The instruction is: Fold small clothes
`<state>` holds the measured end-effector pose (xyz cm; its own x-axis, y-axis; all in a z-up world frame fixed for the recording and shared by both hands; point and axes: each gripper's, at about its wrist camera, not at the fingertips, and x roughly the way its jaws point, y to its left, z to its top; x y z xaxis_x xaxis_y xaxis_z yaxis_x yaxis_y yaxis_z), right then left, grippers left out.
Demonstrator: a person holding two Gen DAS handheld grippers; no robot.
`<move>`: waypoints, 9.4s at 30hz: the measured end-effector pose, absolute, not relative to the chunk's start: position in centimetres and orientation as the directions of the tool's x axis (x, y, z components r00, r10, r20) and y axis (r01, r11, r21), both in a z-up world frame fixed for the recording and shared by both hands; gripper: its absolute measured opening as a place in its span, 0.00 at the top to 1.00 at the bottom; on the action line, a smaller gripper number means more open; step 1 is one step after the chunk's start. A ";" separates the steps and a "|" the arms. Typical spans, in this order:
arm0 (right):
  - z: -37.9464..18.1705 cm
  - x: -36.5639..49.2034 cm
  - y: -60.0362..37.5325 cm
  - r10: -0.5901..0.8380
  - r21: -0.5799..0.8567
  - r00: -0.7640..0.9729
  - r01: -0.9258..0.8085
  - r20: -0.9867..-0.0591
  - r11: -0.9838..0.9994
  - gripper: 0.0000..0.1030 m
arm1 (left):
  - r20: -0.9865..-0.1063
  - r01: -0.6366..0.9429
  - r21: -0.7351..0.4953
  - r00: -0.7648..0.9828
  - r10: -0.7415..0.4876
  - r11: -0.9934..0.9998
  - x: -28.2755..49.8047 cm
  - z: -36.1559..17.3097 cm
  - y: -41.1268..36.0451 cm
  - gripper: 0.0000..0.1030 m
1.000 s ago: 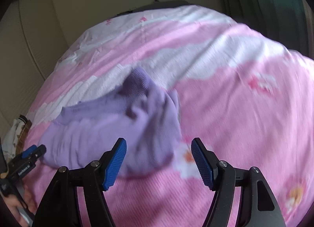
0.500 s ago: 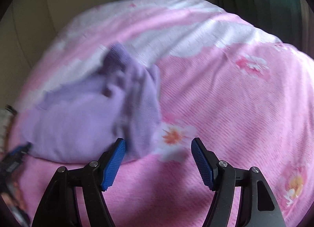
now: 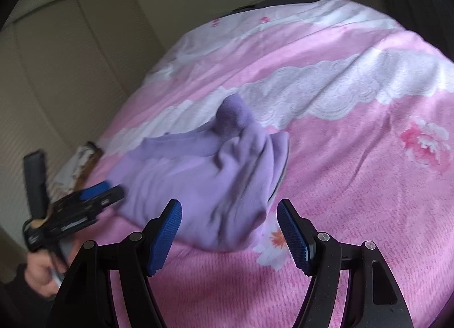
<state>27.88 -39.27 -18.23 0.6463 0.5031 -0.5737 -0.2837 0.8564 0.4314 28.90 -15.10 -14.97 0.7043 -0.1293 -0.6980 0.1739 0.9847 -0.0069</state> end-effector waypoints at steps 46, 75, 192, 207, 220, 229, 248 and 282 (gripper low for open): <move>-21.7 33.1 -38.9 0.759 0.431 0.305 -0.675 -0.575 0.598 0.87 | -0.694 -0.003 0.040 0.719 0.030 0.999 27.1 -16.6 -19.6 0.33; -17.9 29.0 -39.8 0.582 0.377 0.568 -0.445 -0.582 0.812 0.96 | -0.691 -0.038 -0.019 0.722 0.015 0.999 27.0 -15.6 -15.0 0.33; -15.6 24.0 -16.6 0.100 0.029 0.766 -0.106 -0.636 0.994 0.35 | -0.696 0.155 -0.103 0.695 -0.182 0.983 27.9 -12.0 1.4 0.37; -19.2 26.7 -15.4 0.189 0.060 0.718 -0.201 -0.670 0.978 0.86 | -0.729 0.105 -0.058 0.675 -0.114 0.993 29.7 -16.1 2.5 0.78; -19.4 25.5 -16.4 0.170 0.050 0.732 -0.183 -0.660 0.982 0.74 | -0.703 0.161 -0.106 0.685 -0.188 0.981 32.4 -13.0 4.4 0.62; -18.5 24.8 -17.8 0.191 0.133 0.754 -0.138 -0.629 0.982 0.68 | -0.801 0.256 -0.203 0.512 -0.311 0.945 40.3 -15.2 3.2 0.78; -19.3 25.9 -15.3 0.199 0.031 0.762 -0.229 -0.616 0.973 0.87 | -0.827 0.342 -0.119 0.486 -0.283 0.932 42.9 -16.2 2.8 0.86; -18.8 28.1 -16.2 0.192 0.061 0.719 -0.205 -0.668 0.977 0.55 | -0.754 0.127 -0.059 0.644 -0.128 0.990 30.6 -17.3 2.8 0.43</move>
<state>28.09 -16.25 -18.80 0.7189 0.1919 -0.6681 -0.2046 0.9770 0.0606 30.61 2.76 -17.30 0.6440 -0.1277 -0.7543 0.1269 0.9901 -0.0592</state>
